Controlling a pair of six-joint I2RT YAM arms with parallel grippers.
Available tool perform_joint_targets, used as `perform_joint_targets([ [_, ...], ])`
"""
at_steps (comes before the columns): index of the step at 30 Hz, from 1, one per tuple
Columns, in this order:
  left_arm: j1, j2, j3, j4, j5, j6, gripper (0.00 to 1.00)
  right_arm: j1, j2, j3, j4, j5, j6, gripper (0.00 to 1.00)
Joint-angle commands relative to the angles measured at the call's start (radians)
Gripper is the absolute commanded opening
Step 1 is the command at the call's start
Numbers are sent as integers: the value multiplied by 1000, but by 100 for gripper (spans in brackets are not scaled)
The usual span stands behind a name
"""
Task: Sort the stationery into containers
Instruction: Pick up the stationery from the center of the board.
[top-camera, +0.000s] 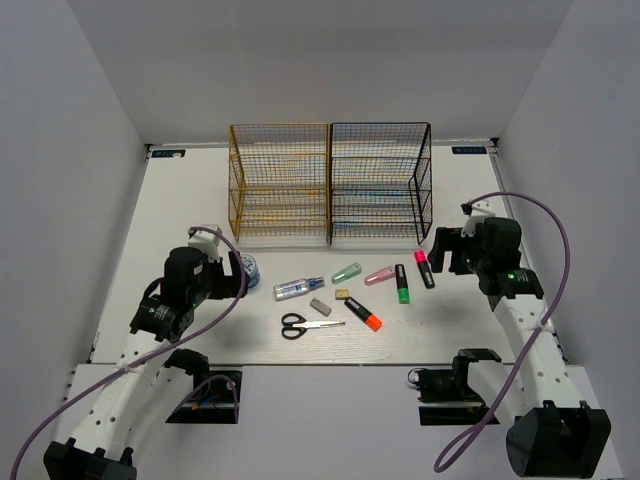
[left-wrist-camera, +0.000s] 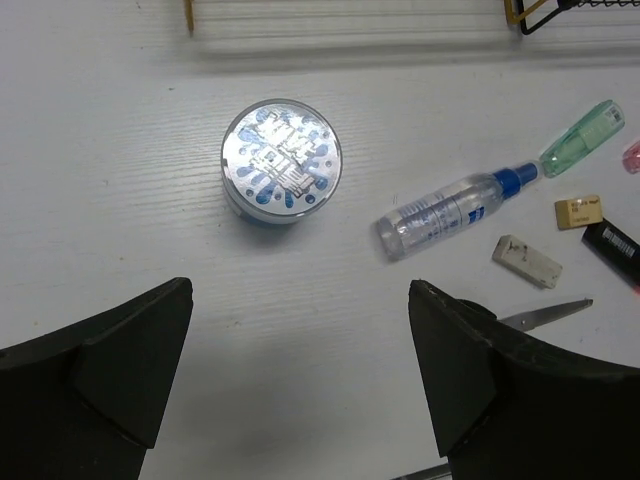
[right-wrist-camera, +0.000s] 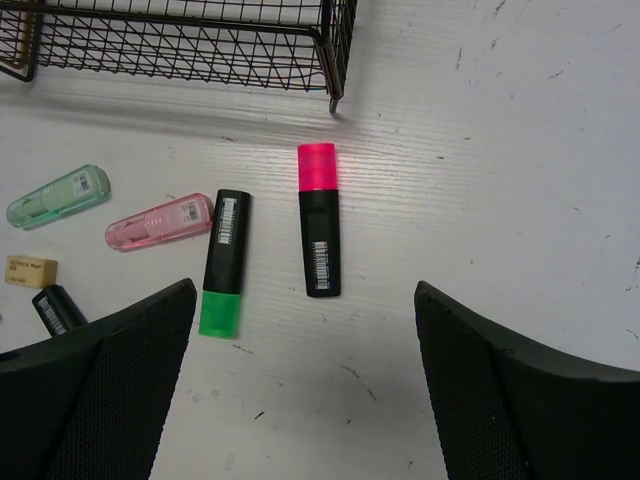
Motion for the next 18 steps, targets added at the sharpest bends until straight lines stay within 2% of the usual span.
perform_joint_targets([
  [1,-3,3,-7,8,37,7,100,4,1,32,4,0,4,91],
  [10,-3,6,-7,16,77,7,95,-1,-16,10,-2,-63,-104,91],
  [12,-6,12,-8,24,107,13,73,2,-13,-5,0,-70,-167,91],
  [13,-3,15,-10,25,119,17,59,1,-14,-8,-18,-108,-269,91],
  [14,-1,25,-11,36,154,22,22,1,-10,-2,-37,-150,-310,91],
  [15,-4,37,-13,41,187,45,8,2,9,7,-89,-157,-342,91],
  [16,-9,48,-10,44,199,53,0,2,20,51,-118,-148,-357,91],
  [18,-49,92,-1,32,216,98,0,1,24,64,-164,-88,-376,91],
])
